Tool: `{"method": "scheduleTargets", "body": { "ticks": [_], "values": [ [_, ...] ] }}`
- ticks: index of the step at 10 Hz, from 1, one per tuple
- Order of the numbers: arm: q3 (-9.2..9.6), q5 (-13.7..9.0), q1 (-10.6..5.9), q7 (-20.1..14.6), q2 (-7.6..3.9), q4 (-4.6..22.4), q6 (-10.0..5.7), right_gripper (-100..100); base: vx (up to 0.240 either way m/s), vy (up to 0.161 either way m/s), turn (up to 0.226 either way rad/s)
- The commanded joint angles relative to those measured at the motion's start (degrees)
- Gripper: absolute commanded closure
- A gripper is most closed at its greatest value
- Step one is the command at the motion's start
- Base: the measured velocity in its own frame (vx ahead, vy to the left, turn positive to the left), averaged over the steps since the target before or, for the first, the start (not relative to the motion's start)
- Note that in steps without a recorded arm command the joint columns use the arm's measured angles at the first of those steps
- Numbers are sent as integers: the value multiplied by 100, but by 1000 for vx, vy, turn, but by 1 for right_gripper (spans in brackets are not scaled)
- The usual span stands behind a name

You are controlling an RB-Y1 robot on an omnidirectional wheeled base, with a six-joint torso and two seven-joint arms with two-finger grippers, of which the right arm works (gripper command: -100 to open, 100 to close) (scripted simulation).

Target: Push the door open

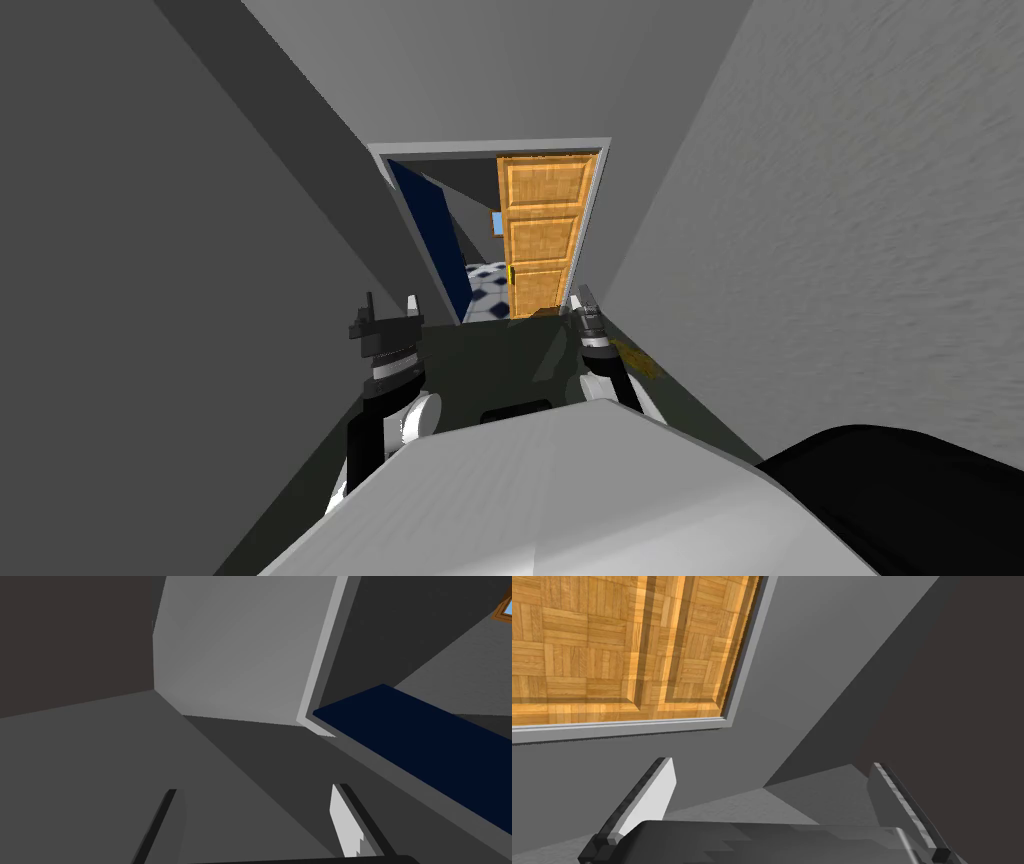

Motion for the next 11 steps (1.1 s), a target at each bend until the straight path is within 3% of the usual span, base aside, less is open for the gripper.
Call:
{"method": "scheduleTargets", "body": {
  "ticks": [1,8,11],
  "values": [
    [53,-158,10,-140,-52,137,-123,-100,121,-14,122],
    [286,-855,57,-756,-212,739,-661,-100,177,-5,127],
    [428,-1280,85,-1132,-280,1107,-990,-100,174,-28,182]
  ]
}}
